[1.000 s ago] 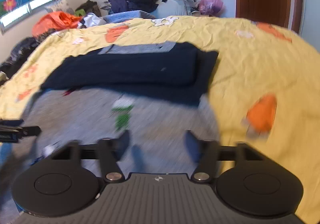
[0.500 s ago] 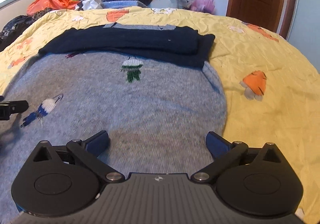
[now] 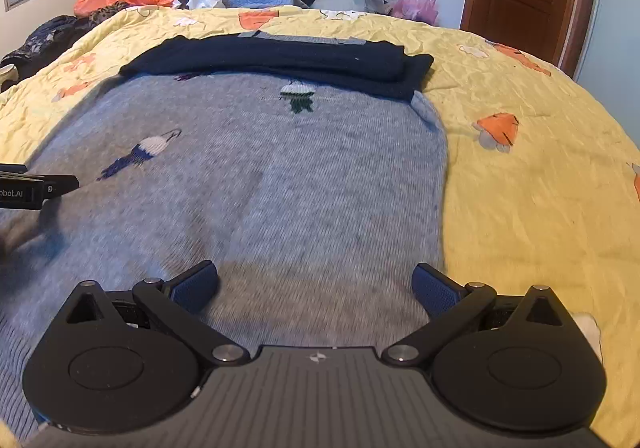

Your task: Fold small clothes

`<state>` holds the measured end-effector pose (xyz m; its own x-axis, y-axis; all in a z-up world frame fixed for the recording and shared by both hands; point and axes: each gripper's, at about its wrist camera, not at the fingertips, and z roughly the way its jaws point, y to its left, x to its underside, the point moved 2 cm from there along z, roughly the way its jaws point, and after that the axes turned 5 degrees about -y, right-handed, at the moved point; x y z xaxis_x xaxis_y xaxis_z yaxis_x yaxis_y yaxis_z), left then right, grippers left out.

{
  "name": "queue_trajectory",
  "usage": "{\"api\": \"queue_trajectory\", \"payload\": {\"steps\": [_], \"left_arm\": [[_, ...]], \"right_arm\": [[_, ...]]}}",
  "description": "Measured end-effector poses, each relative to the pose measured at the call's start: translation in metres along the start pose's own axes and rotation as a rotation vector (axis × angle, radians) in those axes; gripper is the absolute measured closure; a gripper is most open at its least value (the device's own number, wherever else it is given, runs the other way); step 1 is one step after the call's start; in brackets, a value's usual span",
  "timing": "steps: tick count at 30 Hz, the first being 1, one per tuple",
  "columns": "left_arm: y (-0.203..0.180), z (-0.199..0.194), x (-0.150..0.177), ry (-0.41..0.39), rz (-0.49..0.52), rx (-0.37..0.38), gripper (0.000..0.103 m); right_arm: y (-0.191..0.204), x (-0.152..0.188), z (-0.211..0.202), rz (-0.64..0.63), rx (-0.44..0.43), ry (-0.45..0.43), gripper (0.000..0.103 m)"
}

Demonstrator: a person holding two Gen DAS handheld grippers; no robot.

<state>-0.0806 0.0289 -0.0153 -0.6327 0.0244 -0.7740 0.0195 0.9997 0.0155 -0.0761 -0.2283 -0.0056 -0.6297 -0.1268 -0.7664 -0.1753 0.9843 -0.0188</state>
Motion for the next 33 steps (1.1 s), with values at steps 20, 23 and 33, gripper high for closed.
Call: {"api": "queue_trajectory", "payload": {"steps": [20, 23, 33], "left_arm": [[0.011, -0.104, 0.085, -0.034, 0.028, 0.031, 0.000], [0.018, -0.114, 0.092, -0.028, 0.010, 0.019, 0.000], [0.084, -0.132, 0.090, -0.047, -0.316, 0.179, 0.000]], "right_arm": [[0.015, 0.064, -0.076, -0.010, -0.022, -0.023, 0.000], [0.013, 0.069, -0.084, -0.018, -0.046, -0.019, 0.000], [-0.018, 0.080, -0.108, 0.021, -0.110, -0.075, 0.000]]}}
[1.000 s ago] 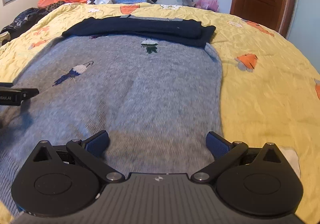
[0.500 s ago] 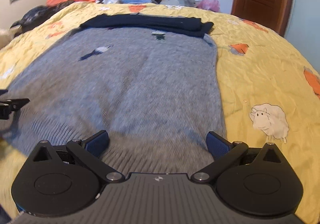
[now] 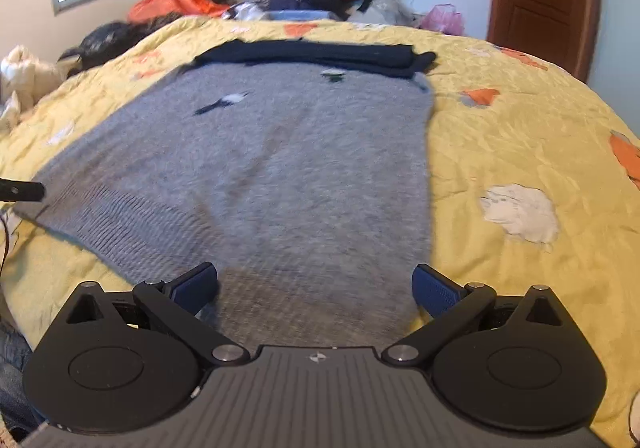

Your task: Fold small clothes

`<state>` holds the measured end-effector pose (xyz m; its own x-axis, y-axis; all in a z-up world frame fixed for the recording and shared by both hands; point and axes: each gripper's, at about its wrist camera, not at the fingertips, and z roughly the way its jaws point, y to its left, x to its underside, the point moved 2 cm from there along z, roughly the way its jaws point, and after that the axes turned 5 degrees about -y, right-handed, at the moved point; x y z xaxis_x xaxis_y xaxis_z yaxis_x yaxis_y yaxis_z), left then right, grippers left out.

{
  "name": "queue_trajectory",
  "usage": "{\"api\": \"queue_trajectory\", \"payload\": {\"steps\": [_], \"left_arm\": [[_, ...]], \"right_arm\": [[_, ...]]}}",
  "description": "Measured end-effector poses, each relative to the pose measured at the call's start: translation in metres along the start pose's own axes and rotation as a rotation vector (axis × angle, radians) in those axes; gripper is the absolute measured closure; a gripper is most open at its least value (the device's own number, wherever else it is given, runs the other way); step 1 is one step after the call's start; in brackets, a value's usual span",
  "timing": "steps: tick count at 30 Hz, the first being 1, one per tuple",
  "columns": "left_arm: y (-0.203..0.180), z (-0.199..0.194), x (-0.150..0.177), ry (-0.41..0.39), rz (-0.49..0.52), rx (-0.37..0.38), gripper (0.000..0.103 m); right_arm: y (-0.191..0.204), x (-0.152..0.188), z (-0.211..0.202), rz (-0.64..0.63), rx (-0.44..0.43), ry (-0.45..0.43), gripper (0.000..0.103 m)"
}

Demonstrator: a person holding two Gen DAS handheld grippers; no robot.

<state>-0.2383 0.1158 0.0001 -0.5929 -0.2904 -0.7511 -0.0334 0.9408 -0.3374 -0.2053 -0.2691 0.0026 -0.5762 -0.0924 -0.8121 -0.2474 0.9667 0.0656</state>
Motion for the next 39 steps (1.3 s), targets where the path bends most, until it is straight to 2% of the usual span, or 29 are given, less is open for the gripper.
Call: {"api": "queue_trajectory", "payload": {"steps": [3, 6, 8, 10, 14, 18, 24, 25, 27, 28, 29, 30, 32, 35, 36, 37, 38, 39], "left_arm": [[0.011, 0.002, -0.010, 0.015, -0.110, 0.099, 0.000], [0.017, 0.012, -0.011, 0.068, -0.158, 0.110, 0.000], [0.019, 0.014, -0.010, 0.068, -0.177, 0.114, 0.000], [0.020, 0.014, -0.011, 0.078, -0.193, 0.123, 0.000], [0.021, 0.014, -0.011, 0.086, -0.213, 0.137, 0.001], [0.014, 0.015, -0.010, 0.099, -0.174, 0.135, 0.001], [0.017, 0.016, -0.012, 0.114, -0.212, 0.175, 0.001], [0.019, 0.017, -0.012, 0.119, -0.226, 0.186, 0.001], [0.020, 0.019, -0.014, 0.129, -0.238, 0.206, 0.001], [0.021, 0.020, -0.015, 0.139, -0.256, 0.226, 0.007], [0.023, 0.023, -0.016, 0.156, -0.278, 0.240, 0.015], [0.026, 0.025, -0.017, 0.166, -0.291, 0.248, 0.018], [0.031, 0.027, -0.018, 0.176, -0.321, 0.261, 0.020], [0.043, 0.030, -0.019, 0.195, -0.411, 0.298, 0.021], [0.045, 0.031, -0.019, 0.198, -0.424, 0.303, 0.025], [0.048, 0.032, -0.019, 0.206, -0.430, 0.297, 0.040], [0.050, 0.033, -0.019, 0.214, -0.433, 0.285, 0.051], [0.052, 0.033, -0.019, 0.220, -0.432, 0.282, 0.053]], "right_arm": [[-0.018, 0.003, -0.006, 0.064, -0.009, -0.019, 0.000], [-0.030, 0.006, -0.008, 0.117, -0.021, -0.022, 0.000], [-0.039, 0.008, -0.012, 0.178, -0.069, -0.049, 0.000], [-0.045, 0.010, -0.014, 0.232, -0.098, -0.062, 0.000], [-0.047, 0.010, -0.015, 0.256, -0.157, -0.067, 0.001], [-0.054, 0.013, -0.017, 0.326, -0.196, -0.082, 0.001], [-0.058, 0.017, -0.015, 0.485, -0.316, -0.077, 0.009], [-0.058, 0.018, -0.015, 0.510, -0.328, -0.078, 0.012], [-0.063, 0.021, -0.011, 0.596, -0.340, -0.061, 0.034], [-0.066, 0.024, -0.007, 0.650, -0.340, -0.046, 0.058], [-0.069, 0.028, -0.003, 0.693, -0.330, -0.028, 0.070], [-0.072, 0.033, 0.001, 0.726, -0.315, -0.011, 0.085], [-0.075, 0.039, 0.004, 0.780, -0.338, -0.024, 0.089], [-0.072, 0.038, 0.005, 0.762, -0.328, -0.020, 0.090], [-0.072, 0.038, 0.007, 0.770, -0.336, -0.017, 0.090], [-0.072, 0.037, 0.008, 0.762, -0.338, -0.012, 0.090], [-0.072, 0.036, 0.008, 0.756, -0.335, -0.012, 0.091], [-0.072, 0.037, 0.009, 0.761, -0.335, -0.013, 0.090]]}}
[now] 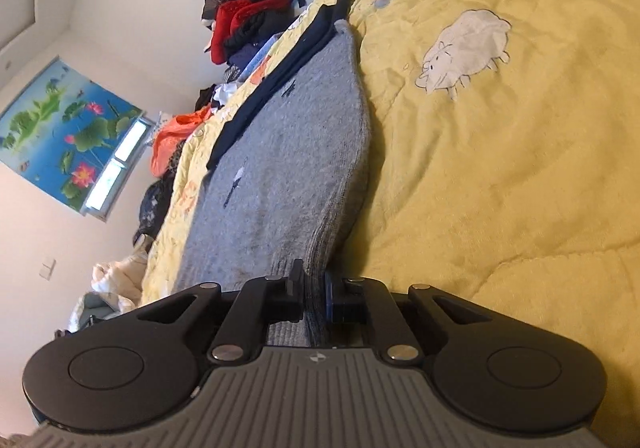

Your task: Fold small clothes

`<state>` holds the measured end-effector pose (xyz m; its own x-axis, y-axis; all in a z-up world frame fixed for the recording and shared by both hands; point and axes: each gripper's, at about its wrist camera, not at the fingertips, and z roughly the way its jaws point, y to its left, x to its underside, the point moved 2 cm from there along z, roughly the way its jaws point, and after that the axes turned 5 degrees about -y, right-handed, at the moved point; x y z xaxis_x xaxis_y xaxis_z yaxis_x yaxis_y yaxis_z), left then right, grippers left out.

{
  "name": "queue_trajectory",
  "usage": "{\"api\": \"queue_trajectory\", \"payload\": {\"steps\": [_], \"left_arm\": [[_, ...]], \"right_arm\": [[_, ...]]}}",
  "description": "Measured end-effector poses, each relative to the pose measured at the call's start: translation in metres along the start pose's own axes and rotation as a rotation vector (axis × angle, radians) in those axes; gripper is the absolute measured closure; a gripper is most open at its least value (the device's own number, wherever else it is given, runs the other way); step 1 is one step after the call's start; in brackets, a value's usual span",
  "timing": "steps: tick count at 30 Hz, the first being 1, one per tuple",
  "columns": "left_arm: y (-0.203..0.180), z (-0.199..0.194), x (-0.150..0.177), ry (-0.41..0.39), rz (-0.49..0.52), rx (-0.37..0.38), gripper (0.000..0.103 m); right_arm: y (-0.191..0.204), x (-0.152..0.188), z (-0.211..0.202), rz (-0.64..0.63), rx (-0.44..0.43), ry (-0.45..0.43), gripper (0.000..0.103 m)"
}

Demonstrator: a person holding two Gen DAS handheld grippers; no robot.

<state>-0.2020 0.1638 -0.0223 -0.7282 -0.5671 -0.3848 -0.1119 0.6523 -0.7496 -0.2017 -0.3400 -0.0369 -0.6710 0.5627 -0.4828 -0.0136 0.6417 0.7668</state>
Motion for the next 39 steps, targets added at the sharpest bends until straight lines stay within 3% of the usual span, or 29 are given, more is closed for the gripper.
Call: {"api": "queue_trajectory", "payload": {"steps": [3, 5, 7, 12, 18, 24, 29, 34, 39], "left_arm": [[0.008, 0.000, -0.002, 0.027, -0.037, -0.004, 0.073], [0.012, 0.001, -0.001, 0.040, -0.037, -0.021, 0.092], [0.018, 0.001, 0.001, 0.044, -0.062, -0.015, 0.096], [0.024, -0.003, 0.004, 0.017, -0.087, 0.025, 0.098], [0.011, -0.017, -0.004, -0.038, -0.101, 0.141, 0.099], [0.006, -0.023, -0.033, -0.110, -0.126, 0.222, 0.099], [0.005, -0.026, -0.055, -0.191, -0.182, 0.304, 0.099], [-0.002, -0.005, -0.104, -0.247, -0.212, 0.354, 0.099], [-0.030, 0.050, -0.176, -0.251, -0.185, 0.343, 0.099]], "right_arm": [[0.000, -0.001, 0.001, -0.004, 0.005, -0.002, 0.090], [-0.001, 0.000, 0.000, -0.005, 0.002, -0.004, 0.090], [0.001, 0.000, 0.000, -0.019, 0.001, -0.003, 0.090], [-0.003, 0.000, 0.000, 0.022, -0.010, -0.013, 0.092], [0.010, -0.007, -0.006, 0.018, -0.032, -0.054, 0.091], [0.036, -0.041, -0.011, -0.018, -0.105, -0.115, 0.091], [0.036, -0.071, -0.007, 0.006, -0.118, -0.138, 0.091], [0.048, -0.117, 0.017, -0.006, -0.148, -0.158, 0.092], [0.043, -0.191, 0.078, 0.092, -0.153, -0.167, 0.092]]}}
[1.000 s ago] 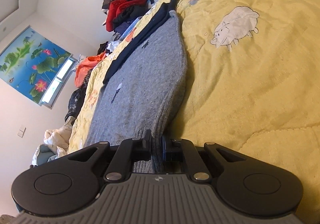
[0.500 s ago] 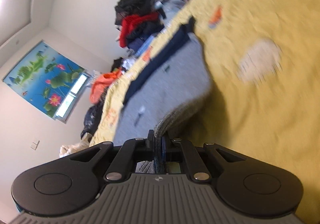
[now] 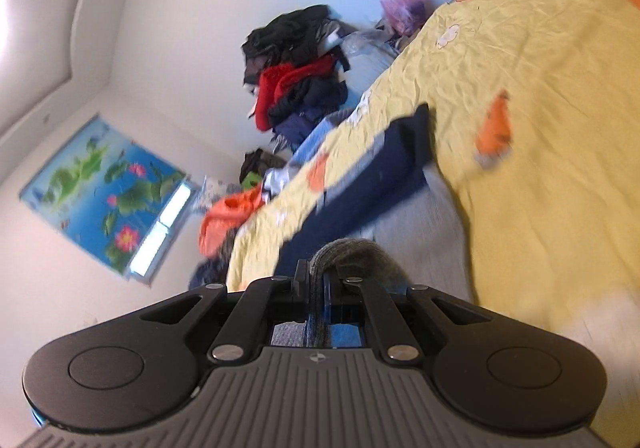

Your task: Fold small clothes

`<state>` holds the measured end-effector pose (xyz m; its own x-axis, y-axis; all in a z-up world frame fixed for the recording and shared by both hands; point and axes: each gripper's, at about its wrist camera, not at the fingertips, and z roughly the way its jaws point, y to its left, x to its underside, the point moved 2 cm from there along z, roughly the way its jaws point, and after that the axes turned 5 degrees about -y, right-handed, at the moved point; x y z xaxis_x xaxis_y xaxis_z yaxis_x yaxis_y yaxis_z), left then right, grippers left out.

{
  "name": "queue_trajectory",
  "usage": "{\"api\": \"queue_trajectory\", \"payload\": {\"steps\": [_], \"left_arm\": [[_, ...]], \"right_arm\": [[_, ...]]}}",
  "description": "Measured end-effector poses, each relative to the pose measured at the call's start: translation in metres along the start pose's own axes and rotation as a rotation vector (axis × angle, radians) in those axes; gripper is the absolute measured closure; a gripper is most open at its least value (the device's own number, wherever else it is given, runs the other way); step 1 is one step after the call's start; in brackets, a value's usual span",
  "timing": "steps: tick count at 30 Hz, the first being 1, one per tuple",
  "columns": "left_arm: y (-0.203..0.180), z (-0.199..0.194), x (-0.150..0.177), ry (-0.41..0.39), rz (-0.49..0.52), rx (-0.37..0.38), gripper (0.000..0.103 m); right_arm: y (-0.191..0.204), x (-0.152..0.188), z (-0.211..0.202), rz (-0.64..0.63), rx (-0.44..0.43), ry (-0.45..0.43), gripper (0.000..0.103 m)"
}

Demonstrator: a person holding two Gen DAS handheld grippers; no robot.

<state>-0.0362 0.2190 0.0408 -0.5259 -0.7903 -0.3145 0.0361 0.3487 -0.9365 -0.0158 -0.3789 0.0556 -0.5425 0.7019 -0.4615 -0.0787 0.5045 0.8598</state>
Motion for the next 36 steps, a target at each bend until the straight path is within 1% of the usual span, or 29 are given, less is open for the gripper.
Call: {"api": "queue_trajectory", "payload": {"steps": [2, 7, 10, 14, 19, 20, 22, 24, 26, 27, 28, 29, 30, 31, 32, 33, 34, 36], "left_arm": [[-0.004, 0.039, -0.018, 0.010, 0.012, -0.004, 0.099], [-0.001, 0.137, -0.054, 0.035, 0.031, -0.072, 0.099], [0.006, 0.184, -0.069, 0.045, 0.028, -0.100, 0.099], [0.018, 0.233, -0.087, 0.057, 0.012, -0.148, 0.099], [0.037, 0.273, -0.101, 0.061, -0.002, -0.198, 0.099], [0.040, 0.280, -0.103, 0.064, 0.002, -0.207, 0.099], [0.046, 0.290, -0.103, 0.070, 0.018, -0.251, 0.099], [0.058, 0.300, -0.103, 0.094, 0.005, -0.278, 0.098], [0.072, 0.307, -0.107, 0.106, -0.017, -0.350, 0.098], [0.076, 0.305, -0.110, 0.089, -0.045, -0.347, 0.098], [0.077, 0.303, -0.115, 0.061, -0.060, -0.338, 0.097], [0.071, 0.302, -0.119, 0.049, -0.030, -0.345, 0.096], [0.059, 0.303, -0.123, 0.045, 0.053, -0.379, 0.093], [0.043, 0.301, -0.125, 0.017, 0.182, -0.452, 0.079], [0.026, 0.298, -0.126, -0.015, 0.303, -0.508, 0.059], [0.012, 0.294, -0.125, -0.027, 0.376, -0.504, 0.052], [0.001, 0.287, -0.123, -0.018, 0.403, -0.463, 0.050], [-0.017, 0.272, -0.109, 0.042, 0.415, -0.357, 0.050]], "right_arm": [[-0.009, -0.024, 0.034, 0.044, 0.019, -0.011, 0.092], [-0.031, -0.071, 0.117, 0.068, 0.103, -0.018, 0.092], [-0.046, -0.095, 0.153, 0.076, 0.142, -0.024, 0.092], [-0.067, -0.121, 0.185, 0.101, 0.178, -0.022, 0.092], [-0.092, -0.142, 0.217, 0.142, 0.216, -0.023, 0.092], [-0.098, -0.143, 0.224, 0.148, 0.234, -0.016, 0.092], [-0.108, -0.144, 0.236, 0.143, 0.279, -0.022, 0.092], [-0.114, -0.143, 0.247, 0.149, 0.299, -0.008, 0.090], [-0.120, -0.142, 0.260, 0.158, 0.320, 0.025, 0.079], [-0.119, -0.144, 0.262, 0.159, 0.312, 0.018, 0.077], [-0.115, -0.147, 0.262, 0.150, 0.307, 0.009, 0.066], [-0.109, -0.150, 0.261, 0.131, 0.297, 0.006, 0.053], [-0.102, -0.153, 0.260, 0.098, 0.284, 0.001, 0.049], [-0.091, -0.156, 0.255, 0.052, 0.291, -0.008, 0.045], [-0.082, -0.157, 0.249, 0.011, 0.298, -0.018, 0.045], [-0.075, -0.157, 0.244, -0.014, 0.277, -0.015, 0.045], [-0.067, -0.155, 0.237, -0.038, 0.245, -0.002, 0.045], [-0.055, -0.144, 0.224, -0.102, 0.241, 0.024, 0.046]]}}
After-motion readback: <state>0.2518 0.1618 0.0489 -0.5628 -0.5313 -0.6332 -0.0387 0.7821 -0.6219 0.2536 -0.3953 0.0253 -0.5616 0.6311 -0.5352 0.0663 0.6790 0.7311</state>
